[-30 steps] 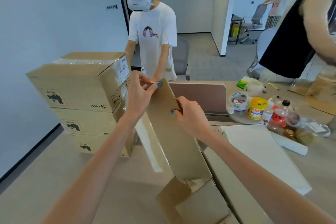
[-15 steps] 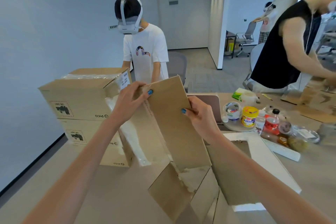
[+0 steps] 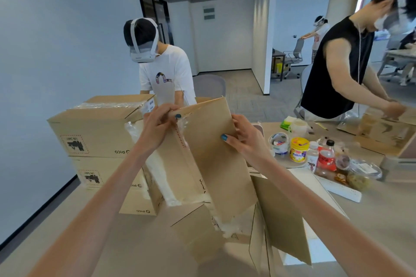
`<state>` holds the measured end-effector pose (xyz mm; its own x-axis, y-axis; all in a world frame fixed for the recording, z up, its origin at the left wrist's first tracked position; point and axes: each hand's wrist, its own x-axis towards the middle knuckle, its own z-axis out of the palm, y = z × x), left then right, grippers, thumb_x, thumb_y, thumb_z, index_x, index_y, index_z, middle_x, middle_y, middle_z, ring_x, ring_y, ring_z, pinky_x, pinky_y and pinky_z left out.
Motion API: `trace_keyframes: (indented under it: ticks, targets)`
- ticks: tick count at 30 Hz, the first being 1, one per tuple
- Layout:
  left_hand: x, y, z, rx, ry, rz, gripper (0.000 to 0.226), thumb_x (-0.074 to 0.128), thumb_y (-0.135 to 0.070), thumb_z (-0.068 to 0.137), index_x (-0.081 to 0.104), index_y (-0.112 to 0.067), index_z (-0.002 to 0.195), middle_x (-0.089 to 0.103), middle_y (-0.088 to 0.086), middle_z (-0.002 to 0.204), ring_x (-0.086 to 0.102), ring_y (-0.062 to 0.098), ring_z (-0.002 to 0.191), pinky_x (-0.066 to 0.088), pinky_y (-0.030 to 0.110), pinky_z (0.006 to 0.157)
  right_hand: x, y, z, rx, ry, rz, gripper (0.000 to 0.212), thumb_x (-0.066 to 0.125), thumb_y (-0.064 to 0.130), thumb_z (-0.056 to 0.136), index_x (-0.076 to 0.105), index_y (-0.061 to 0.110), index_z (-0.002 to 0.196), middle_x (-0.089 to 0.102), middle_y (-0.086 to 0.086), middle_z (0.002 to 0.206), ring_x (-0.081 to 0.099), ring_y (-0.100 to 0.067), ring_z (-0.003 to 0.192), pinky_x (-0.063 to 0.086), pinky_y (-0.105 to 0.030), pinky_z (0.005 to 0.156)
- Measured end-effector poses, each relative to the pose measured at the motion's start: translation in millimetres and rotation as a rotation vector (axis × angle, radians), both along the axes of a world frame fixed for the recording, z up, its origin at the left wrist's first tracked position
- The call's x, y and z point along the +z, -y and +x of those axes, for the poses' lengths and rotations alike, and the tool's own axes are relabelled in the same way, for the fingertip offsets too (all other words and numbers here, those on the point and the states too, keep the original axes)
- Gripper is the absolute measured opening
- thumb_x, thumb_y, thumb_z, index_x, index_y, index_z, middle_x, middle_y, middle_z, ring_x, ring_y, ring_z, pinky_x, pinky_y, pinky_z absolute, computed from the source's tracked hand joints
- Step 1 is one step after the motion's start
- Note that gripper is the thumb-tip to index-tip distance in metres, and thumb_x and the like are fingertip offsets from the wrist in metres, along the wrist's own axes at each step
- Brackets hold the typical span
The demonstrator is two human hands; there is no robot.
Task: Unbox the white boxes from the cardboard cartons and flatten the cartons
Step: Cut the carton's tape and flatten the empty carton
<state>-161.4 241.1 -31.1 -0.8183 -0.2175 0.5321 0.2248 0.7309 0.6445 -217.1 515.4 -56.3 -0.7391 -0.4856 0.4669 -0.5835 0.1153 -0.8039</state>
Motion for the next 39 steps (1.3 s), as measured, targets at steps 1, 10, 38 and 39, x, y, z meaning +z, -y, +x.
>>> trace_keyframes:
  ticks: [1,10,38,39]
  targets:
    - [4,-5,3,0.017,-0.024,-0.019,0.045,0.053,-0.010,0.080,0.063,-0.046,0.104,0.064,-0.015,0.102,0.055,0.031,0.107,0.033,0.070,0.100,7,0,2,0.020,-0.009,0.002,0.055,0.063,0.053,0.075,0.044,0.046,0.126,0.063,0.022,0.116,0.061,-0.007,0.110,0.051,-0.049,0.093]
    - [29,-24,23,0.098,-0.144,-0.138,0.021,0.048,-0.024,0.086,0.060,-0.035,0.099,0.059,-0.027,0.099,0.040,-0.009,0.094,0.019,0.029,0.088,54,-2,5,0.042,-0.165,0.073,0.067,0.053,0.067,0.080,0.027,0.050,0.139,0.041,0.032,0.135,0.049,-0.010,0.122,0.047,-0.050,0.098]
    - [97,-88,90,0.394,-0.338,-0.731,0.026,0.053,-0.008,0.091,0.060,-0.027,0.106,0.057,-0.008,0.089,0.045,0.017,0.092,0.024,0.032,0.085,108,-5,22,-0.471,-0.759,0.384,0.040,0.036,0.049,0.097,0.051,0.014,0.084,0.058,0.005,0.075,0.054,-0.019,0.069,0.035,-0.030,0.067]
    - [96,-87,92,0.385,-0.329,-0.713,0.024,0.053,-0.008,0.091,0.060,-0.027,0.104,0.057,-0.009,0.088,0.045,0.016,0.091,0.024,0.031,0.085,107,-5,22,-0.464,-0.754,0.359,0.040,0.038,0.048,0.096,0.051,0.013,0.081,0.058,0.005,0.071,0.053,-0.020,0.065,0.034,-0.030,0.064]
